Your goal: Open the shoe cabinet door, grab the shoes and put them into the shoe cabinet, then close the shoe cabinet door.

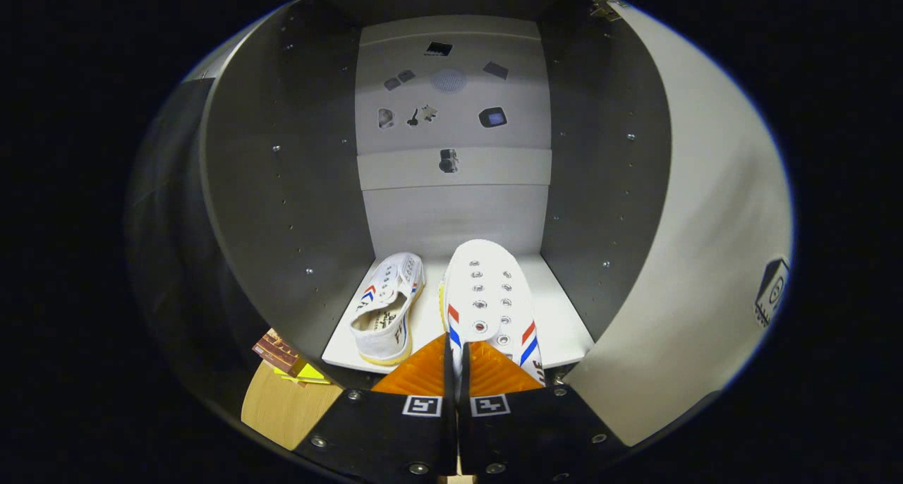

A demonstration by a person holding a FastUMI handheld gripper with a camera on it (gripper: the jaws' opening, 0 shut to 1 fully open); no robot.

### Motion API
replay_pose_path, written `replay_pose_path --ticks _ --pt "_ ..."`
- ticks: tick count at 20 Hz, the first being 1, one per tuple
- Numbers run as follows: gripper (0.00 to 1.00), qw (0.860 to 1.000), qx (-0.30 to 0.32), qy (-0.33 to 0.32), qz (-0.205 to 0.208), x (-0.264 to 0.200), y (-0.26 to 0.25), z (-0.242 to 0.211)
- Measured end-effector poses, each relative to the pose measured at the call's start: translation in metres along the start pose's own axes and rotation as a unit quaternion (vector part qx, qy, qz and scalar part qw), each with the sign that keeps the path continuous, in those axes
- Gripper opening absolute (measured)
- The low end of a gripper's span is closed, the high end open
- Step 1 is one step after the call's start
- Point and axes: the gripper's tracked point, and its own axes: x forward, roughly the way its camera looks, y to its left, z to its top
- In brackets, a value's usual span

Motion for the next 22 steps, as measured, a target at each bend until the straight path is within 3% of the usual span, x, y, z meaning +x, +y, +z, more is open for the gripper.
replay_pose_path --ticks 8,14,16,17,19,22 --pt "0.0 0.999 0.007 0.023 -0.021 0.079 -0.006 0.007" --pt "0.04 0.998 -0.022 0.01 -0.053 0.113 -0.016 0.019" --pt "0.21 0.995 -0.06 -0.017 -0.074 0.112 -0.02 0.026" --pt "0.35 0.991 -0.082 -0.041 -0.093 0.109 -0.024 0.036" --pt "0.43 0.987 -0.104 -0.077 -0.098 0.098 -0.02 0.051" --pt "0.52 0.989 -0.092 -0.086 -0.074 0.077 -0.008 0.056"
